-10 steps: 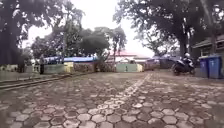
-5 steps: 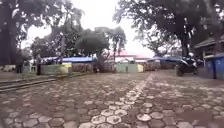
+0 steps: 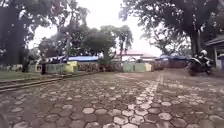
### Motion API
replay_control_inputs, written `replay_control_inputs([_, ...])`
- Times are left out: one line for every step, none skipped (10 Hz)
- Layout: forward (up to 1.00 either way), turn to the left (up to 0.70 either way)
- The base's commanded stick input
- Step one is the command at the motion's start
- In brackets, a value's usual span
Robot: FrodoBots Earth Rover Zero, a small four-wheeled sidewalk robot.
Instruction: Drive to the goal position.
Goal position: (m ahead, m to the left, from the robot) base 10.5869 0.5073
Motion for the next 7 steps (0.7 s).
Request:
replay_control_inputs([0.7, 0.0])
replay_control_inputs([0.7, 0.0])
replay_control_inputs([0.7, 0.0])
replay_control_inputs([0.7, 0.0])
replay_control_inputs([0.7, 0.0])
replay_control_inputs([0.7, 0.0])
replay_control_inputs([0.7, 0.0])
